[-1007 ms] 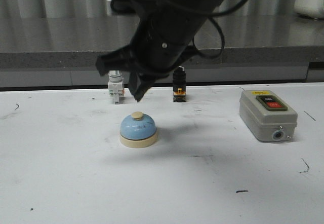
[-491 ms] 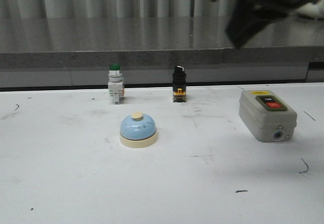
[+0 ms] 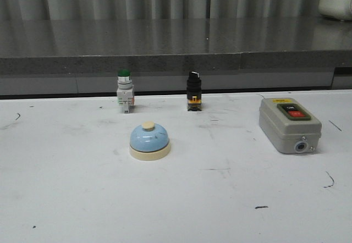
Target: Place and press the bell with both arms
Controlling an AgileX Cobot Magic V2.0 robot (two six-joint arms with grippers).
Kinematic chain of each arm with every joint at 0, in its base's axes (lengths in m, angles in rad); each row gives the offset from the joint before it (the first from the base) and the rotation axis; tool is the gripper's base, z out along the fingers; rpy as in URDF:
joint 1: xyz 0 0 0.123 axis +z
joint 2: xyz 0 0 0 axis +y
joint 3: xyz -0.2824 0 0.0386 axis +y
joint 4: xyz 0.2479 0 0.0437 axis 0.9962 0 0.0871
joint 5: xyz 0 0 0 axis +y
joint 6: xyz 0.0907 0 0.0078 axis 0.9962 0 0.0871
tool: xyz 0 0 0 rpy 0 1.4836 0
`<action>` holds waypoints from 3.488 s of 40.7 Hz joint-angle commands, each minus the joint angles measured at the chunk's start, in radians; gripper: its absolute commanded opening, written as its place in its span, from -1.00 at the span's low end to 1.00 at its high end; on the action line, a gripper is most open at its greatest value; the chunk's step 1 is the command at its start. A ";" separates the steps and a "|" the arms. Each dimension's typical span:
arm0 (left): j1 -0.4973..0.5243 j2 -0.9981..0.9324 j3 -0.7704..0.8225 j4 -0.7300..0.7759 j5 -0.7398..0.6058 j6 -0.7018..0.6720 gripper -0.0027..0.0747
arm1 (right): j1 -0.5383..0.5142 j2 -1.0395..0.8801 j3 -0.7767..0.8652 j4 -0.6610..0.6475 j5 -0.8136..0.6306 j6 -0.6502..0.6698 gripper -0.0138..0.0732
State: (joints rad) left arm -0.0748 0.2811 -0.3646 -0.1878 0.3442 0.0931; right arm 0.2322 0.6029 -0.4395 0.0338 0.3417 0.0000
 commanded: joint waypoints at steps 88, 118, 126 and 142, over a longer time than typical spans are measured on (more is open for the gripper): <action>0.047 -0.304 0.393 0.170 -0.317 -0.163 -0.98 | -0.005 -0.435 0.112 -0.008 -0.093 -0.014 -0.84; 0.047 -0.304 0.393 0.170 -0.317 -0.163 -0.98 | -0.005 -0.435 0.112 -0.008 -0.093 -0.014 -0.84; 0.047 -0.304 0.393 0.170 -0.317 -0.163 -0.98 | -0.056 -0.472 0.181 -0.017 -0.117 -0.018 -0.84; 0.047 -0.302 0.393 0.170 -0.317 -0.163 -0.98 | -0.249 -0.629 0.460 -0.017 -0.149 -0.047 -0.84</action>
State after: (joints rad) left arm -0.0296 -0.0055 0.0053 -0.0142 0.1142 -0.0576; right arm -0.0074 -0.0088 0.0238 0.0273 0.2789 -0.0347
